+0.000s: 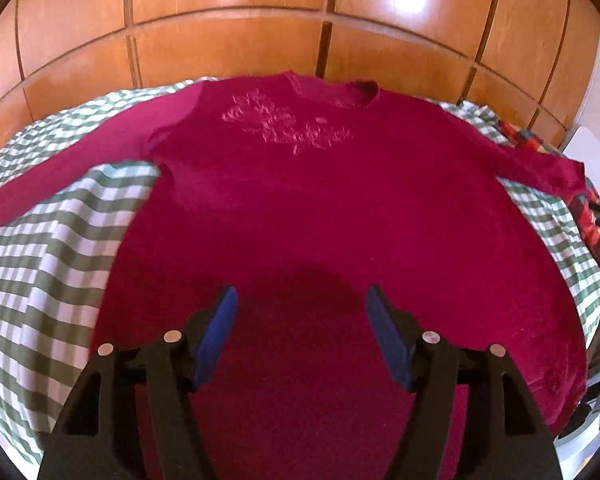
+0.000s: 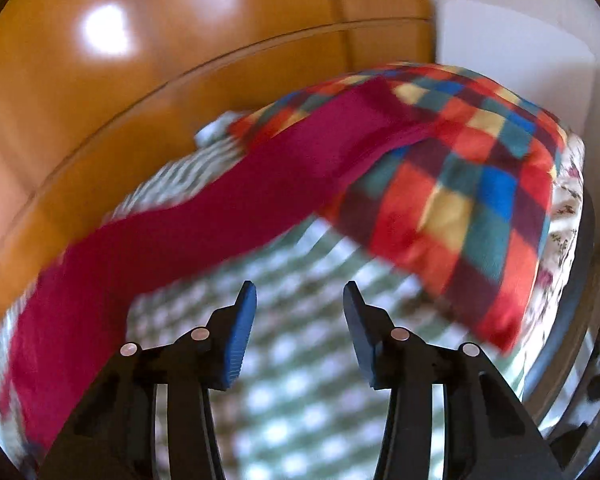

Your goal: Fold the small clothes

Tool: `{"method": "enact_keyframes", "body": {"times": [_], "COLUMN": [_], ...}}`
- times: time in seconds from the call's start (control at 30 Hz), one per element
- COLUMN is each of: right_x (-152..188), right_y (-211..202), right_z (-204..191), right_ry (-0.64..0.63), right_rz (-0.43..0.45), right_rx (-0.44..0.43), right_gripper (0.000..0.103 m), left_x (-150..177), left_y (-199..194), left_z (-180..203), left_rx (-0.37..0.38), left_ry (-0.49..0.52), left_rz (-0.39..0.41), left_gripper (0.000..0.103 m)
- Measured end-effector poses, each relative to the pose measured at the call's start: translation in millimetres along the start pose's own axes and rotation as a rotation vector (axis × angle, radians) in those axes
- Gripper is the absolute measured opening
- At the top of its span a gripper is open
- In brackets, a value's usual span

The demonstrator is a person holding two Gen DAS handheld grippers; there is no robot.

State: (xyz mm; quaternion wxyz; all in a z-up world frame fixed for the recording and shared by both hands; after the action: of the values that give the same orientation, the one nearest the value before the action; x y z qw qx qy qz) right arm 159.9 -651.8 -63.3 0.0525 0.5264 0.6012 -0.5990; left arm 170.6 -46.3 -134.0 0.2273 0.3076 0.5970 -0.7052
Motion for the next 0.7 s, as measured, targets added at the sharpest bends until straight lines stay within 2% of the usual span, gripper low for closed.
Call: {"method": "enact_keyframes", "body": {"times": [0.1,0.2,0.37,0.4,0.43,0.5,0.6,0.7], "right_x": [-24.6,-43.6,-63.8,-64.9,-67.4,-74.2,-87.0,-96.9], "right_y": [24.5,50.1,74.6,80.6,83.8,85.1,73.3,56.1], "right_z": [23.7,43.7,45.8,45.0,44.1,32.1,-4.0,-64.0], "right_ry": [0.101,0.149,0.193,0.171,0.141,0.091,-0.028,-0.133], "right_rz": [-0.021,-0.036,-0.052,-0.067,-0.071,-0.07,-0.017,0.032], "right_rx": [0.016,0.068,0.037,0.063,0.094,0.106,0.084,-0.01], "right_gripper": [0.044,0.044,0.044,0.039,0.024,0.006,0.006,0.006], "left_x": [7.8,8.9,10.3,10.4,10.4,10.5,9.8,9.2], "left_y": [5.3,7.1,8.4,8.8,9.3,9.0,9.1,9.6], "left_z": [-1.9,0.3,-0.6,-0.5,-0.6,-0.7,-0.8,-1.3], "left_rx": [0.004,0.01,0.015,0.014,0.014,0.013,0.019,0.03], "left_ry": [0.007,0.029,0.025,0.024,0.023,0.021,0.014,0.005], "left_rz": [-0.017,-0.014,-0.019,-0.02,-0.02,-0.022,-0.025,-0.027], "left_gripper": [0.066,0.066,0.067,0.067,0.068,0.068,0.068,0.067]}}
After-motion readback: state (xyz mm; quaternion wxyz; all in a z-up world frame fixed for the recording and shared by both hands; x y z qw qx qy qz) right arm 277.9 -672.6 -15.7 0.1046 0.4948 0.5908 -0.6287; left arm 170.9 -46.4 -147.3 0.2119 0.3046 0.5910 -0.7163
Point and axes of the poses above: each gripper's, at about its wrist camera, not at the fingertips, and y roughly the way its jaws point, z to its right, x to its underside, the point moved 9 cm from there along y, roughly the way its jaws point, and after that the axes turned 7 degrees about z, right-handed, at the moved point
